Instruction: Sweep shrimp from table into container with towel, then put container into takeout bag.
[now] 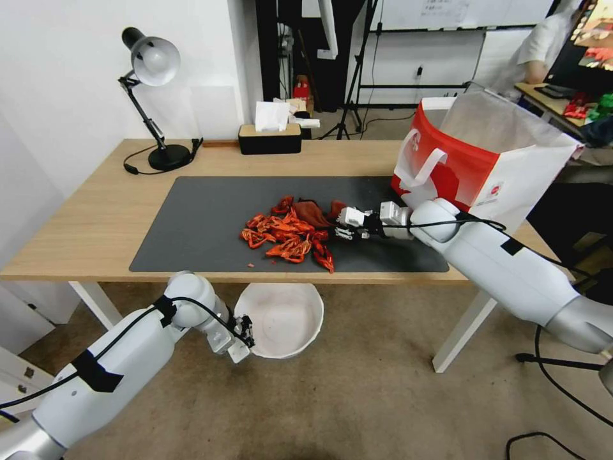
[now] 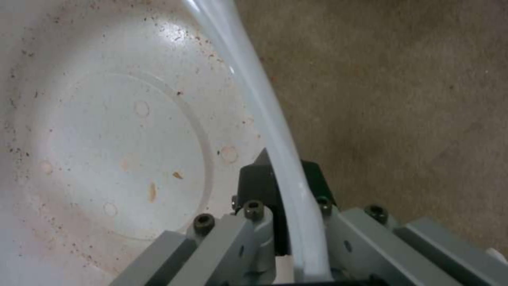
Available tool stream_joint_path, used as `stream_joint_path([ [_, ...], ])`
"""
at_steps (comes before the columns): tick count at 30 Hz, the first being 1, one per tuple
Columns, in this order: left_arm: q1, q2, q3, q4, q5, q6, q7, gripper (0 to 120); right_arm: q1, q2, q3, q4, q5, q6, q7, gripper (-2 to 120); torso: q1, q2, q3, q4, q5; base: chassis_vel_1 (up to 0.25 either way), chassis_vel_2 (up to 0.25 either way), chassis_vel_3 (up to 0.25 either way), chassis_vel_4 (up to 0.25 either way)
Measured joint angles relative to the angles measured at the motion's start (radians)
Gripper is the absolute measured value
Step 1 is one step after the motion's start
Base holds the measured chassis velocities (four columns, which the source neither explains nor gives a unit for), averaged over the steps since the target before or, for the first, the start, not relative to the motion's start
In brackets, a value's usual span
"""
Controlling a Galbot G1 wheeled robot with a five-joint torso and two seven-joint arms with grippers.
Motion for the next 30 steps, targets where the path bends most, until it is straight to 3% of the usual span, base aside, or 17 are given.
stream_joint_path([
  [6, -0.031, -0.002, 0.036, -0.046, -0.028, 0.015, 0.022, 0, -0.031, -0.020, 0.016, 0.032, 0.002, 0.000, 0.012, 6, 0.000, 0.000, 0.000, 0.0001, 0.0002, 0.000, 0.000, 0.000, 0.000],
  [17, -0.136, -0.027, 0.104, -0.005, -0.052, 0.029, 0.034, 0, -0.063, -0.039, 0.035, 0.063, 0.003, 0.000, 0.023, 6, 0.000, 0.000, 0.000, -0.0002, 0.0001, 0.000, 0.000, 0.000, 0.000],
  [30, -0.157, -0.012, 0.108, 0.009, -0.064, 0.030, 0.037, 0, -0.137, -0.099, 0.076, 0.153, 0.025, 0.001, 0.023, 6, 0.000, 0.000, 0.000, 0.0001, 0.0002, 0.000, 0.000, 0.000, 0.000],
])
